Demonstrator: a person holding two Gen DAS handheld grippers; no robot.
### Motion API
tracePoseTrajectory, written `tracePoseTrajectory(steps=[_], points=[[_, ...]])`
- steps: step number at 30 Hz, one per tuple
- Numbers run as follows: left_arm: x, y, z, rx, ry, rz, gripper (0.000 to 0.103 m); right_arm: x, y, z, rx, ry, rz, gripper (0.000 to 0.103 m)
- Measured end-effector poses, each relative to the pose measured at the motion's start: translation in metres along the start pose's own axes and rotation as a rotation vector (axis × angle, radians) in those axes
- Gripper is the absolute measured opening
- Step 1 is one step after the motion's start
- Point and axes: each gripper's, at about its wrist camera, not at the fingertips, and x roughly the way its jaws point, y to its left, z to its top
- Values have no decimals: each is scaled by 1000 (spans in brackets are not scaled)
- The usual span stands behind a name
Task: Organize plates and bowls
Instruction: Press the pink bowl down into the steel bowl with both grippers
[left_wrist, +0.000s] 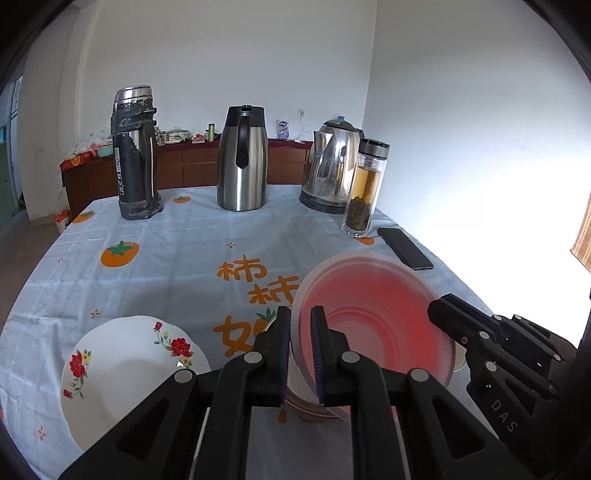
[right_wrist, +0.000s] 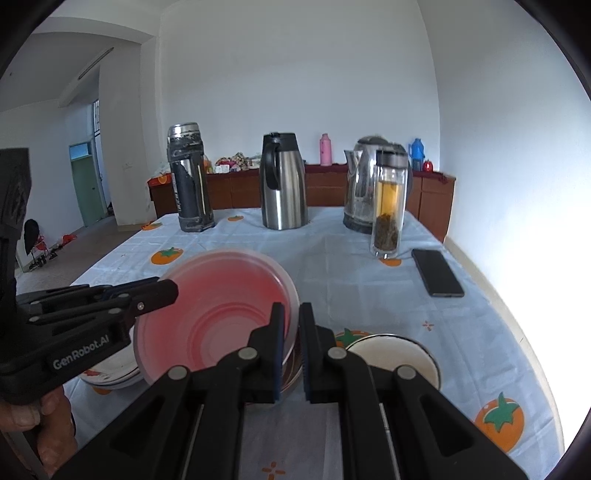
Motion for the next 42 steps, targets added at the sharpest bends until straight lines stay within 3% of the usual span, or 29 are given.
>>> tracePoseTrajectory(steps=[24,42], points=[[33,19,-6,-47,61,-27,12,36,3,2,-19,115,-28,9],[42,21,-11,-44,87,-22,12,43,6,-1,-32,142,-48,9]])
